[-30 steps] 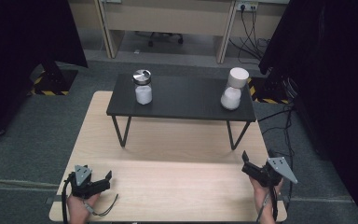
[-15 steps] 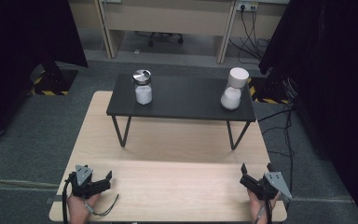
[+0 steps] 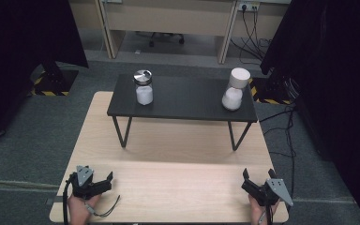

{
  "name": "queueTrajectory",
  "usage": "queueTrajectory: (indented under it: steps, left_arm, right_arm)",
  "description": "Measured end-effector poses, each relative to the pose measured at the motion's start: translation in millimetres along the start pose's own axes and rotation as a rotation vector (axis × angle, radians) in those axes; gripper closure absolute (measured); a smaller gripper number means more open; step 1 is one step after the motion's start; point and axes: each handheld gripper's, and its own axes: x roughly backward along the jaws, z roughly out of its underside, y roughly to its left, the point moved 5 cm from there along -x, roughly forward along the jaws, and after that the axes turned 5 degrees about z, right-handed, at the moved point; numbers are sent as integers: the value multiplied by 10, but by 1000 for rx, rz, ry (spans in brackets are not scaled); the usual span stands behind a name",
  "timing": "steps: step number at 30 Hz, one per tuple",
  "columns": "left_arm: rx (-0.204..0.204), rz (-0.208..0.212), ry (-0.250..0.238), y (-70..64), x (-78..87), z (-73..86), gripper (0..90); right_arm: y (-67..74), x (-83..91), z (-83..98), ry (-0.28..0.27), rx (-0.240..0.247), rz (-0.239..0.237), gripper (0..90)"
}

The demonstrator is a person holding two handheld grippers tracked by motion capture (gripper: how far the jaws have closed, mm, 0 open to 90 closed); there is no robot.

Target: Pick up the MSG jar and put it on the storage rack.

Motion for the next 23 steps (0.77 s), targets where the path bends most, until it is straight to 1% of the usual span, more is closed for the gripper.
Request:
queueTrajectory:
  steps: [4,6,11,16,18,23]
  left_arm:
    - [2,2,-2,3,1,2,15]
    - [1,2,-1,3,0,1,15]
    - [-2,3,0,1,1,2,15]
    - [10,3,-7,9,7,9,14]
    - [15,2,-10,10,9,12,13]
    - [21,1,-14,18,15,16,12]
  right_arm:
    - [-7,-3,41,13,-1,6,3]
    - [-13,-1,47,3,-4,2,3]
    - [-13,-1,68,1,15,-7,3]
    - [19,16,85,-5,61,-11,3]
    - [30,30,94,-10,69,-6,3]
    - [44,49,112,-22,65,8,3]
